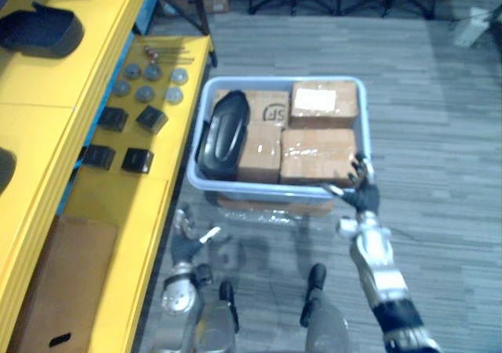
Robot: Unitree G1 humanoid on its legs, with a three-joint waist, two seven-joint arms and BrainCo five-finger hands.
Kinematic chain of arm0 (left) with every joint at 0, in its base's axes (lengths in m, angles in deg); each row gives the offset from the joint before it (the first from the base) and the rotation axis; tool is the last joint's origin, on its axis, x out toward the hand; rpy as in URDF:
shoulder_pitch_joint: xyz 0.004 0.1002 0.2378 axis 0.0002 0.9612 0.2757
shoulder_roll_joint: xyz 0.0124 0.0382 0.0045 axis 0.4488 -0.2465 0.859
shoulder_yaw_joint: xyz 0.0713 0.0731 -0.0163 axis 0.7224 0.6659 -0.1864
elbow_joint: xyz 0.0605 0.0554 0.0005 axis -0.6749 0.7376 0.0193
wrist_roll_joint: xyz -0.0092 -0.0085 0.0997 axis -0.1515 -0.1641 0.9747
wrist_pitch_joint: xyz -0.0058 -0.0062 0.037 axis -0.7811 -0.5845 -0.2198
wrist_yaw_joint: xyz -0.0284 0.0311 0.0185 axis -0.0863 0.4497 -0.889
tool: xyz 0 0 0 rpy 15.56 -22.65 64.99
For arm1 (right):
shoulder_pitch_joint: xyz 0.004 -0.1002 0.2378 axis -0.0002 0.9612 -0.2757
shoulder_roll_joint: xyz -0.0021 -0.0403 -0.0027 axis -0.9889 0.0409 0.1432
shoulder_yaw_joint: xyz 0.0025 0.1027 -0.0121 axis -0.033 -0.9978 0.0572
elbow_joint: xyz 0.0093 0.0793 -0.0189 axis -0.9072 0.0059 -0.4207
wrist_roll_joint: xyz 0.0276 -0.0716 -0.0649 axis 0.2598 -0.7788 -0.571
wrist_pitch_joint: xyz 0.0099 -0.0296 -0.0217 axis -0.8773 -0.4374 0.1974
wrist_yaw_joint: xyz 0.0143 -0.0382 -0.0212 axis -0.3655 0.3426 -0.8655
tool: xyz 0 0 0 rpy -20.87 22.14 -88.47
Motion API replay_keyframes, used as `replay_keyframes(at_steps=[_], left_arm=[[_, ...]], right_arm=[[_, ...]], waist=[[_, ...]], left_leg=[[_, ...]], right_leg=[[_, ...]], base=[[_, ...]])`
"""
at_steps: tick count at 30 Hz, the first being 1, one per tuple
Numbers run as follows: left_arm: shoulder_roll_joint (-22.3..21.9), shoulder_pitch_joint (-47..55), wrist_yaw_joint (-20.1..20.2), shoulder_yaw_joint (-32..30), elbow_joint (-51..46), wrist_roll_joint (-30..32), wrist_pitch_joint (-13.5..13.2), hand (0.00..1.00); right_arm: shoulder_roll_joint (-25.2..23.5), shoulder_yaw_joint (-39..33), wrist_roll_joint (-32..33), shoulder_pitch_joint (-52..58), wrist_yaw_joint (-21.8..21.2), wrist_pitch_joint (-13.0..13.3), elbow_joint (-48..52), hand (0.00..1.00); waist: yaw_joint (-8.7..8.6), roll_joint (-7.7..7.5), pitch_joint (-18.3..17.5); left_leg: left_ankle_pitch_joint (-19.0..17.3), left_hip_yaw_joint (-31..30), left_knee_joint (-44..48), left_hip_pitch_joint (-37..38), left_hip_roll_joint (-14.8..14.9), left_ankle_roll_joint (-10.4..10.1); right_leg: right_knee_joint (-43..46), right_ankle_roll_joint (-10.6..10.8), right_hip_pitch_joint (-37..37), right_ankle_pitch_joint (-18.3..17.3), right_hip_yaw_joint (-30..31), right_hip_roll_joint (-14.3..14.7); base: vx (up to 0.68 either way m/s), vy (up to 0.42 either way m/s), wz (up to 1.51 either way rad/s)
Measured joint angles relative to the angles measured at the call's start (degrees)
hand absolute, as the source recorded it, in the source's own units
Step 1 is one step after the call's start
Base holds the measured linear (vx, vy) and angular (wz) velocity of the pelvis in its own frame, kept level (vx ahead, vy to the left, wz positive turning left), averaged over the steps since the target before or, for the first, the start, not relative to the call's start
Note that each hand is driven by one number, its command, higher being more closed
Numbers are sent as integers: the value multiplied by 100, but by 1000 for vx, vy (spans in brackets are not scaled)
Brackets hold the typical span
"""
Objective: Walk over and take plastic housings, then place them on the shelf
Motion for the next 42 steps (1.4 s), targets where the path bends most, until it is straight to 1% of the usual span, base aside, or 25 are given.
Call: replay_keyframes(at_steps=[1,3,5,6,8,9,10,11,12,14,15,18,19,21,22,23,24,25,27,29,30,33,38,40,42], left_arm=[[1,5,4,4,248,-2,12,0],[4,1,14,56,534,1,50,0],[7,-13,9,104,990,-13,21,0],[16,-38,9,102,1016,-22,-5,0],[18,-144,5,-11,1223,-50,-265,0],[19,-145,8,-73,1271,-100,-309,0],[59,-145,13,-145,1496,-209,-431,0],[104,-143,18,-156,1641,-227,-457,0],[74,-146,70,-257,1659,-472,-536,0],[29,-160,102,-285,1659,-485,-649,0],[1,-171,146,-289,1666,-495,-680,0],[-2,-180,284,-283,1760,-776,-807,0],[-6,-191,318,-259,1818,-912,-876,0],[-7,-235,368,-230,1894,-935,-939,0],[-8,-279,430,-202,1958,-943,-978,0],[-2,-351,504,-108,2072,-1101,-1036,0],[-7,-365,517,-84,2092,-1145,-1053,0],[-12,-387,543,-51,2110,-1165,-1059,0],[-12,-391,568,-11,2112,-1298,-1071,0],[-26,-406,574,41,2112,-1342,-1098,0],[-25,-407,581,66,2112,-1365,-1100,0],[-1,-409,657,123,2112,-1371,-1101,0],[1,-419,746,171,2112,-1386,-1119,0],[1,-419,759,184,2112,-1401,-1120,0],[-2,-419,761,229,2128,-1520,-1120,0]], right_arm=[[55,20,-3,-407,190,-46,-221,0],[137,76,-16,-917,369,-113,-505,0],[210,167,-49,-1623,623,-176,-1003,0],[234,169,-46,-1756,678,-195,-1133,0],[261,170,-42,-2191,813,-221,-1539,0],[261,172,-43,-2280,824,-223,-1603,0],[290,172,-43,-2439,839,-237,-1698,0],[327,172,-42,-2513,847,-254,-1729,0],[483,171,-44,-2706,913,-312,-1840,0],[609,175,-42,-2907,962,-404,-2079,0],[699,186,-41,-3052,1059,-511,-2266,0],[752,192,-28,-3245,1238,-624,-2567,0],[811,193,-22,-3255,1311,-674,-2649,0],[924,202,1,-3308,1322,-745,-2825,0],[1000,240,1,-3357,1336,-792,-2905,0],[1140,366,2,-3477,1339,-857,-3037,0],[1180,375,4,-3516,1336,-886,-3068,0],[1249,406,23,-3603,1309,-965,-3152,0],[1284,411,24,-3685,1265,-1032,-3276,0],[1393,425,25,-3706,1067,-1180,-3338,0],[1437,530,25,-3741,1008,-1219,-3368,0],[1525,688,23,-3871,837,-1206,-3470,0],[1692,789,-12,-3878,821,-1171,-3477,0],[1705,801,-101,-3879,897,-1166,-3477,0],[1704,809,-211,-3879,1135,-1110,-3477,0]], waist=[[89,17,104],[232,53,255],[285,127,418],[334,146,450],[503,212,575],[522,225,605],[525,244,620],[531,245,621],[549,283,700],[620,305,753],[663,326,762],[667,341,768],[678,373,784],[686,435,813],[691,483,836],[690,567,874],[691,599,886],[693,651,908],[736,662,906],[827,696,906],[834,703,902],[836,723,888],[857,736,880],[860,739,878],[880,762,862]], left_leg=[[6,-77,47,-75,-46,9],[6,-154,122,-163,-105,10],[46,-341,173,-348,-236,68],[56,-363,176,-374,-257,82],[58,-398,239,-456,-315,88],[57,-417,256,-478,-321,89],[57,-484,296,-585,-342,89],[57,-508,321,-648,-347,89],[60,-593,370,-741,-359,93],[62,-610,370,-749,-368,97],[65,-627,370,-774,-378,101],[74,-650,377,-850,-394,111],[74,-662,379,-850,-406,111],[74,-680,383,-860,-427,113],[74,-694,397,-877,-434,113],[74,-735,444,-935,-443,114],[74,-759,461,-961,-446,113],[79,-805,477,-999,-451,120],[84,-805,476,-1034,-452,123],[86,-813,474,-1039,-456,125],[93,-820,468,-1050,-462,128],[117,-861,464,-1116,-475,130],[171,-951,418,-1174,-504,130],[199,-952,375,-1172,-505,125],[216,-955,350,-1172,-502,118]], right_leg=[[0,22,0,15,-61,-50],[0,51,-4,40,-92,-108],[1,82,-12,61,-267,-238],[1,87,-12,68,-313,-262],[2,108,-27,86,-354,-313],[2,112,-32,89,-363,-320],[7,116,-82,91,-406,-334],[12,118,-121,92,-433,-339],[19,120,-123,94,-526,-350],[22,120,-124,94,-537,-357],[22,121,-138,94,-551,-367],[39,121,-199,94,-574,-386],[49,121,-193,94,-590,-399],[70,121,-193,94,-621,-427],[80,121,-193,93,-638,-434],[82,121,-201,93,-677,-439],[82,121,-209,93,-694,-439],[84,121,-215,93,-725,-438],[84,122,-258,93,-726,-438],[88,122,-260,92,-731,-442],[88,122,-266,92,-741,-448],[87,123,-300,92,-793,-458],[81,123,-310,91,-885,-475],[75,123,-320,91,-889,-476],[61,123,-325,91,-900,-474]], base=[[-36,45,36],[-38,48,28],[-45,58,46],[-39,48,34],[-33,32,15],[-23,20,15],[-9,11,15],[-11,13,29],[-8,11,22],[-8,8,12],[5,4,4],[18,8,5],[16,15,7],[6,15,6],[-13,11,9],[-21,9,11],[-31,8,15],[-33,1,10],[-15,0,3],[0,0,0],[1,3,4],[6,0,9],[2,-1,9],[0,0,0],[0,0,0]])
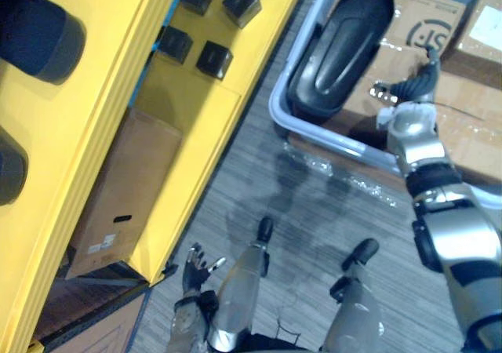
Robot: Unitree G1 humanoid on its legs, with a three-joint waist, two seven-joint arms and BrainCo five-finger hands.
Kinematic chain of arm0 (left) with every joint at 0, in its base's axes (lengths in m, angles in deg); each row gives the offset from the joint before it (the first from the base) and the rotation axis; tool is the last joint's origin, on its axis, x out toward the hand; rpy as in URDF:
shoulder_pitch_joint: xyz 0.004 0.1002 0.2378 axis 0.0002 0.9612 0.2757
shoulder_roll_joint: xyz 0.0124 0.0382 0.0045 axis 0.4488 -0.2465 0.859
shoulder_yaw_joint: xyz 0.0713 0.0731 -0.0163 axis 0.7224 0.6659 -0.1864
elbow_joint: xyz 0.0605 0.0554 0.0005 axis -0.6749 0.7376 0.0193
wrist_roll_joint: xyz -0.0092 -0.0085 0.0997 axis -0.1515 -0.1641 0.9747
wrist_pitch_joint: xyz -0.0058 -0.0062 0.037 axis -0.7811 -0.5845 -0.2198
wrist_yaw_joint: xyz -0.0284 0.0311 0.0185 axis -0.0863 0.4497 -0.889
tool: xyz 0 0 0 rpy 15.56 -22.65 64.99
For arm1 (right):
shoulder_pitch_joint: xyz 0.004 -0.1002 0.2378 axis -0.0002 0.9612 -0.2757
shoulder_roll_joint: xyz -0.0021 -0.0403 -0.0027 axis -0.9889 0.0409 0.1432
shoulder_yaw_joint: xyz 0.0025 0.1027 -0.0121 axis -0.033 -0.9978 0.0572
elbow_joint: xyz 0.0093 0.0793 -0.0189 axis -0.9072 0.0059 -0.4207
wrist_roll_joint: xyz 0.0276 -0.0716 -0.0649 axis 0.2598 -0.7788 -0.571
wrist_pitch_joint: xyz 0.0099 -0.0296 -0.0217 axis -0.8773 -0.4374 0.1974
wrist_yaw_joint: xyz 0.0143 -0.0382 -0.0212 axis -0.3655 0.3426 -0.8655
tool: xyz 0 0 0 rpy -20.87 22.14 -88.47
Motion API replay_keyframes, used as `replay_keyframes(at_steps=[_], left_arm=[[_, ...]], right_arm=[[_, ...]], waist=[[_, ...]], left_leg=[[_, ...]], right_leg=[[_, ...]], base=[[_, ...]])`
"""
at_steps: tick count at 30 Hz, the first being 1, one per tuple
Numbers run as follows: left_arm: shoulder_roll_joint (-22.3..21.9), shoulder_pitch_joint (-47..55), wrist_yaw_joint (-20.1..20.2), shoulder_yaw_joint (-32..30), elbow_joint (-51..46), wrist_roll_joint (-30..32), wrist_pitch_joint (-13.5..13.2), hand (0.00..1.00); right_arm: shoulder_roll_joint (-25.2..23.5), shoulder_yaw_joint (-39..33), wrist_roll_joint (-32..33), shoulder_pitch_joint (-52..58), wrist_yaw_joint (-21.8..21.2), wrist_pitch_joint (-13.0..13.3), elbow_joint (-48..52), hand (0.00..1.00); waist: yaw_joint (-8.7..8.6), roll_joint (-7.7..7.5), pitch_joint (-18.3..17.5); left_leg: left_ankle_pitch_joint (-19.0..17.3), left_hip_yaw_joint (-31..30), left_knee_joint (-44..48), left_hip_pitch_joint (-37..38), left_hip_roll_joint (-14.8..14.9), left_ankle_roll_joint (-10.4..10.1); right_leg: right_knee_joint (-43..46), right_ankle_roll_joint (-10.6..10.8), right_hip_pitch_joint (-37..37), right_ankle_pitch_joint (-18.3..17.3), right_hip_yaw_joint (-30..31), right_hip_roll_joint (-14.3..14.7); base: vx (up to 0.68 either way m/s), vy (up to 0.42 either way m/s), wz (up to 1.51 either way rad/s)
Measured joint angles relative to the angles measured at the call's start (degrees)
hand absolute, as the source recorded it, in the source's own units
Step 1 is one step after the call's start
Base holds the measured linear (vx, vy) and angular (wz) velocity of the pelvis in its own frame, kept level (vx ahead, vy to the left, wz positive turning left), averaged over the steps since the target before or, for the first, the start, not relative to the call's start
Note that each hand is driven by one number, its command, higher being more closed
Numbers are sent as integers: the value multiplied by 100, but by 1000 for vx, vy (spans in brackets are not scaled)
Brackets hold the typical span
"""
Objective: Walk over and take plastic housings, then place them on the shelf
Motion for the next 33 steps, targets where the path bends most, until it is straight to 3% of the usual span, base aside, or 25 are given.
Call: replay_keyframes(at_steps=[7,10,11,12,16,17,19,23,28,33], left_arm=[[12,2,3,149,36,-93,-1,0],[12,6,28,153,50,-218,-2,0],[18,11,45,149,129,-311,-15,0],[26,16,69,144,148,-319,-18,0],[35,16,186,141,197,-489,-19,0],[35,15,203,140,197,-489,-18,0],[34,14,257,135,198,-495,-19,0],[11,-9,329,136,197,-529,-51,0],[9,-11,419,143,198,-531,-73,0],[1,-8,471,232,201,-531,-45,0]], right_arm=[[5,-45,-296,-194,1253,166,110,0],[11,-199,-472,-193,1641,166,503,0],[11,-293,-688,-194,1937,184,1116,0],[15,-294,-690,-195,1928,305,1347,0],[-28,-269,-676,-195,1845,387,1447,0],[-76,-258,-666,-195,1718,382,1445,0],[-171,-107,-548,-201,1047,276,1332,0],[-284,133,-546,-270,554,227,710,0],[-242,269,-546,-516,392,157,384,0],[-85,477,-556,-544,399,-9,153,0]], waist=[[55,79,-53],[46,79,-53],[-17,78,-53],[-55,78,-53],[-75,78,-53],[-70,78,-53],[-47,78,-53],[72,84,-57],[124,96,-65],[256,200,-137]], left_leg=[[11,10,-38,48,0,1],[11,23,-49,54,1,1],[10,100,-96,172,-2,2],[9,114,-104,182,-2,2],[9,132,-111,189,-1,2],[9,132,-114,189,-2,2],[16,127,-125,189,-3,7],[102,51,-244,190,-18,-4],[233,-58,-408,179,-84,4],[257,-116,-402,120,-191,39]], right_leg=[[-61,8,50,12,-2,9],[-111,5,50,48,24,21],[-236,-4,150,117,67,32],[-238,-4,142,120,85,31],[-253,-6,134,137,110,36],[-259,-6,134,144,110,36],[-268,-2,135,151,107,36],[-280,0,139,152,36,29],[-281,2,146,151,-102,-32],[-271,16,142,150,-153,-134]], base=[[0,0,0],[11,0,-7],[13,1,-19],[7,3,-17],[-14,-1,-4],[0,0,0],[0,0,0],[10,-8,9],[4,0,15],[-17,26,10]])
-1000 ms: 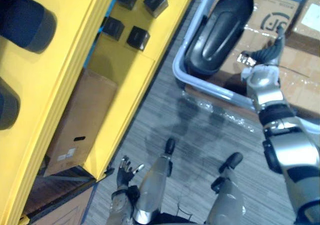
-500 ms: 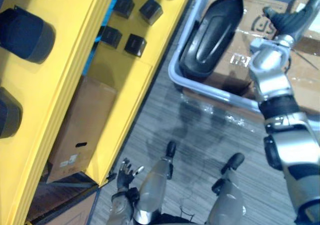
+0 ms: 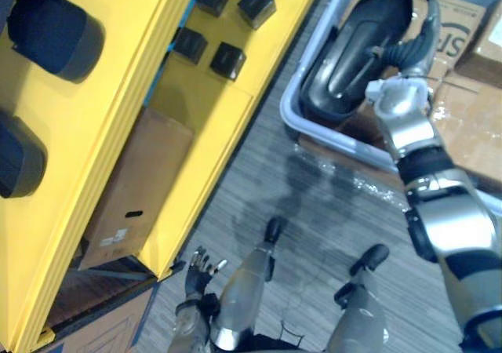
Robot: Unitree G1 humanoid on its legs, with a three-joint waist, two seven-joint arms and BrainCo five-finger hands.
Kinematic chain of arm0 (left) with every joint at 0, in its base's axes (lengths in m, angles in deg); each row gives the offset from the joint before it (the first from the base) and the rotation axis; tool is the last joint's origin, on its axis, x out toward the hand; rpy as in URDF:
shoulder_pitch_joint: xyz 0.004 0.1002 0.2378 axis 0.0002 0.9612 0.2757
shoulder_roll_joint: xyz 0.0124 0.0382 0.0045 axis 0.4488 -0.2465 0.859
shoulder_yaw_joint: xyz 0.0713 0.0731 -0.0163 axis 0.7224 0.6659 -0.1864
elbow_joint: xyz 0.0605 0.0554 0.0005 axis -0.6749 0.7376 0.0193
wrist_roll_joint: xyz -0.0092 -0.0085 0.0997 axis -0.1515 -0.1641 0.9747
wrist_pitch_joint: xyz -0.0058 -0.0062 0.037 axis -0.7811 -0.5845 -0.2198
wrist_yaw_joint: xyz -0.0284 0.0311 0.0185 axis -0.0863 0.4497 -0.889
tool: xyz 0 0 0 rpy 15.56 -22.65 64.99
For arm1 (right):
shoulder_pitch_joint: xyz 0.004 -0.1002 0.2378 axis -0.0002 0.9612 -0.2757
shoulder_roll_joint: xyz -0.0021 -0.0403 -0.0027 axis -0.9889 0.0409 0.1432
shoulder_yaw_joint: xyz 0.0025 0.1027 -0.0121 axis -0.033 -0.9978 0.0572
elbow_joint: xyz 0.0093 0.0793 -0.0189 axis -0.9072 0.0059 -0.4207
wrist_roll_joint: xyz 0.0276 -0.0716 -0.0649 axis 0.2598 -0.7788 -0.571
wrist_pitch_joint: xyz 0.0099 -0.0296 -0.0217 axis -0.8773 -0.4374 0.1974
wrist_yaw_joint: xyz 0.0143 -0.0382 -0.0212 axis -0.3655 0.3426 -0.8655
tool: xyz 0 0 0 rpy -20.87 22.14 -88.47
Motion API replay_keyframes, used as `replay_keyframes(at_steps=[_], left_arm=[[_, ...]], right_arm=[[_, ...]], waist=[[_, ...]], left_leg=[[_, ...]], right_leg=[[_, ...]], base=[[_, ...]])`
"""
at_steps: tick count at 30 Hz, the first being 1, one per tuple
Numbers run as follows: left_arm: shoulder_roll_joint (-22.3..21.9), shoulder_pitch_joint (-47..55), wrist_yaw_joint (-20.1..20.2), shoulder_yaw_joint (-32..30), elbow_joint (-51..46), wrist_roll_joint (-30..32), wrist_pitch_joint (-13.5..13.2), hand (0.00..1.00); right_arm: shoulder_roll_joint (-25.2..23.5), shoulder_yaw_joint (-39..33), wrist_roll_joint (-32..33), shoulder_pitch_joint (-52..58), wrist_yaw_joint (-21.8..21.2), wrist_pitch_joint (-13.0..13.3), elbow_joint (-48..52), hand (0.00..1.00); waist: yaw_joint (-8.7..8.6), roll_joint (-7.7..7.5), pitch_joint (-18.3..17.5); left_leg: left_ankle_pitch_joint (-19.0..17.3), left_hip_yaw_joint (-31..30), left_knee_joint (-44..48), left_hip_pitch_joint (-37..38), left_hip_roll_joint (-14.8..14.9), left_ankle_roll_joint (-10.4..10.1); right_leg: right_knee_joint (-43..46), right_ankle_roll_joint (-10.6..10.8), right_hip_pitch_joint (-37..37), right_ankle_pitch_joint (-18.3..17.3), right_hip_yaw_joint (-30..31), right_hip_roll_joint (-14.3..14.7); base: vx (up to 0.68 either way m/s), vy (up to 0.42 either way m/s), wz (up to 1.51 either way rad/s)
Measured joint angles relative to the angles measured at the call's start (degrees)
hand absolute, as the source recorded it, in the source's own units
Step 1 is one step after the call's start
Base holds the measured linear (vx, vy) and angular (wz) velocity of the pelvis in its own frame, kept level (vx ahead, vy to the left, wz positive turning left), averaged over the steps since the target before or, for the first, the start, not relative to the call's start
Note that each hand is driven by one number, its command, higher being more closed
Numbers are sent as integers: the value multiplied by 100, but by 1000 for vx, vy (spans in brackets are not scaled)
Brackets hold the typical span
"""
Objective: Walk over and take plastic housings, then place them on the shelf
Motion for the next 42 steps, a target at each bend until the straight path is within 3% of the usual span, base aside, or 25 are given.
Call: replay_keyframes(at_steps=[5,14,17,22,28,32,42], left_arm=[[21,-3,61,107,20,-39,10,0],[36,-3,116,137,23,-212,22,0],[37,-3,120,137,22,-213,22,0],[44,-3,125,138,22,-224,22,0],[51,-2,141,140,23,-237,30,0],[51,5,149,146,28,-408,52,0],[85,6,204,133,15,-436,37,0]], right_arm=[[26,5,0,6,339,-248,-152,0],[109,-50,-63,157,1039,-278,-149,0],[144,-110,-119,177,1100,-340,-138,0],[225,-156,-258,186,1108,-412,-84,0],[364,-32,-703,201,1080,-716,-70,0],[587,83,-947,200,792,-873,-71,0],[1145,528,-1223,148,604,-960,-169,0]], waist=[[29,71,-50],[47,71,-50],[45,71,-50],[14,71,-49],[2,71,-49],[-1,68,-47],[-31,31,-22]], left_leg=[[30,-90,11,-124,-50,17],[24,-77,18,-204,-48,17],[22,-68,23,-216,-46,16],[19,-50,38,-278,-39,15],[-51,-18,131,-277,-21,14],[-107,38,193,-281,-12,29],[-158,70,274,-397,-7,37]], right_leg=[[3,9,-36,4,-117,-44],[2,8,-126,3,-111,-43],[2,8,-144,3,-103,-43],[13,8,-222,4,-83,-40],[14,8,-212,4,-41,-19],[14,8,-227,5,30,-11],[25,19,-321,16,55,-8]], base=[[-5,12,11],[0,0,0],[0,0,0],[0,0,0],[3,2,-3],[-2,4,-6],[2,2,-2]])
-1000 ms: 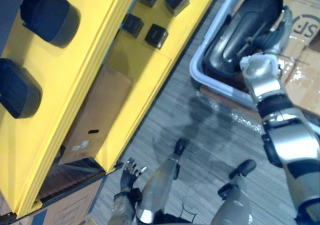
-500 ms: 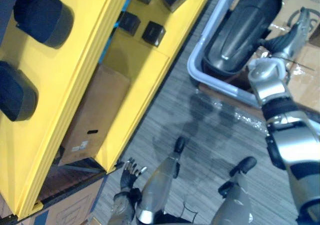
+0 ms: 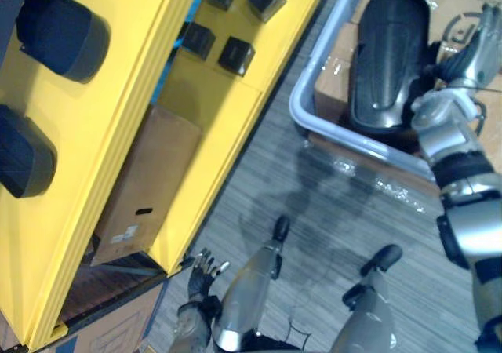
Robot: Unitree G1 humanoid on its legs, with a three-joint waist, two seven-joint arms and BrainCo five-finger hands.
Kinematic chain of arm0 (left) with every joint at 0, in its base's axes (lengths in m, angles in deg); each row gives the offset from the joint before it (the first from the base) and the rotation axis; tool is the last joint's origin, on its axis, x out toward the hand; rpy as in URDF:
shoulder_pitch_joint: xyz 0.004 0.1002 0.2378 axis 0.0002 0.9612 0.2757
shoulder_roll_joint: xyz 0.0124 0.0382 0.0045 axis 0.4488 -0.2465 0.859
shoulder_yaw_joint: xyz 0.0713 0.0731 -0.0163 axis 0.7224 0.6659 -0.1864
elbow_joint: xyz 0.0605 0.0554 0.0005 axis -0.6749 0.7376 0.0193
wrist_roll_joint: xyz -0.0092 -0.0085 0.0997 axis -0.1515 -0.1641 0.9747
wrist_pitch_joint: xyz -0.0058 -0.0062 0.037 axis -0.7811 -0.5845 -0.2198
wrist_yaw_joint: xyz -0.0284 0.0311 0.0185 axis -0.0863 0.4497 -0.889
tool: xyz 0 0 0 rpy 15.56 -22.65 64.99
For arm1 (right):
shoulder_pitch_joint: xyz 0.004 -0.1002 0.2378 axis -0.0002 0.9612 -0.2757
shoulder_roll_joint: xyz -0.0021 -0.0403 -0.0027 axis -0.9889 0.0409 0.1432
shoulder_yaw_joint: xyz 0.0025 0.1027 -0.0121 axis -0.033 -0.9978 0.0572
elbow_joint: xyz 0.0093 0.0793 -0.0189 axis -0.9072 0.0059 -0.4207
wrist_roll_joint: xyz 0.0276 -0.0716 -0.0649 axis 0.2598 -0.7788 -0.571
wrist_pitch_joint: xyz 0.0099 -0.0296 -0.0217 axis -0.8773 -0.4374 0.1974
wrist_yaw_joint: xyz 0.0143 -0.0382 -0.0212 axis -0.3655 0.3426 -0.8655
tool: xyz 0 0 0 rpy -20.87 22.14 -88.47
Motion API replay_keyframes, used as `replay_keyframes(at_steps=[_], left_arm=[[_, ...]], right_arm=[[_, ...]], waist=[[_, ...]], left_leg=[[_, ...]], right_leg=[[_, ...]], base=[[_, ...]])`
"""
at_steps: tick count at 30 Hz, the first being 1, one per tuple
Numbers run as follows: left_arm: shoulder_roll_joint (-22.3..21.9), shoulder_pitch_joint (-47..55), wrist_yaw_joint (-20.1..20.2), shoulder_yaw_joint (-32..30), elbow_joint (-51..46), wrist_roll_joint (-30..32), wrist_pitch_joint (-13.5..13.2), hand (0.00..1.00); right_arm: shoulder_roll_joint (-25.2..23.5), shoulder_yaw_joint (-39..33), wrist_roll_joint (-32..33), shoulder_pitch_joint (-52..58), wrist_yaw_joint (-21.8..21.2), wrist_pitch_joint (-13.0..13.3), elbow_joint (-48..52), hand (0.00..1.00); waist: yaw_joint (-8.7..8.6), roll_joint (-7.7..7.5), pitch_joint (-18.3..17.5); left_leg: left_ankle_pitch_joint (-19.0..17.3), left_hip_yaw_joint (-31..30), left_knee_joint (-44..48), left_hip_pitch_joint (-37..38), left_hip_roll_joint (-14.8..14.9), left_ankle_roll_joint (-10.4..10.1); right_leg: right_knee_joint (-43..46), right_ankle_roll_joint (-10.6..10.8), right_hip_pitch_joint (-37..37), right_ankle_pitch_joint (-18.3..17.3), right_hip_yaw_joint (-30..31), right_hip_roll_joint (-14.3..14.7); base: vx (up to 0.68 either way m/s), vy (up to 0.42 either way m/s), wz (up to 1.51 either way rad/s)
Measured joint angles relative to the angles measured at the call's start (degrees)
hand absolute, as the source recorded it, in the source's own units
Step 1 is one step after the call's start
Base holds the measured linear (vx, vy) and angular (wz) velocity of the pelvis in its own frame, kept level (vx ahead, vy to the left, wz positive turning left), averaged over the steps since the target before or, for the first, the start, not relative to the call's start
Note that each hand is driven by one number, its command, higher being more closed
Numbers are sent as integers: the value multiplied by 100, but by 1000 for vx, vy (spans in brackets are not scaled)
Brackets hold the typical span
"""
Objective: Walk over and take plastic housings, then place them on the shelf
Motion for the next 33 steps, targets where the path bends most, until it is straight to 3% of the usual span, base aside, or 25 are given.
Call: replay_keyframes(at_steps=[6,14,19,20,24,27,33], left_arm=[[86,-1,0,3,-16,-5,3,0],[136,-1,-15,-6,-18,-7,43,0],[145,8,-17,-23,-8,-1,45,0],[145,11,-20,-27,-5,1,45,0],[147,11,-21,-27,-5,2,45,0],[147,12,-34,-26,-4,2,45,0],[149,11,-125,16,-4,8,-1,0]], right_arm=[[117,-3,392,-31,-378,386,5,0],[32,-20,1123,195,-1824,618,25,0],[62,-66,1214,219,-2392,643,23,0],[73,-55,1209,220,-2534,686,21,100],[92,-41,1039,220,-2702,692,3,100],[106,-14,544,184,-2723,591,-32,100],[179,377,-483,-56,-2680,130,-231,100]], waist=[[-53,-55,38],[-72,-66,45],[-117,-72,50],[-126,-72,50],[-126,-73,50],[-124,-73,50],[-107,-74,49]], left_leg=[[-119,29,181,-23,7,24],[-164,30,297,-75,15,31],[-164,40,320,-67,25,31],[-164,49,326,-63,33,30],[-163,49,332,-61,70,29],[-162,49,325,-49,104,27],[-161,51,280,22,107,28]], right_leg=[[30,0,18,0,35,6],[50,-1,7,0,43,14],[70,-1,10,0,60,16],[74,-1,10,-1,73,20],[75,-9,10,4,77,59],[75,-16,12,3,80,91],[67,-16,68,2,83,92]], base=[[4,8,-3],[0,0,0],[0,0,0],[-24,0,-3],[-6,-1,-1],[0,0,0],[2,0,1]])
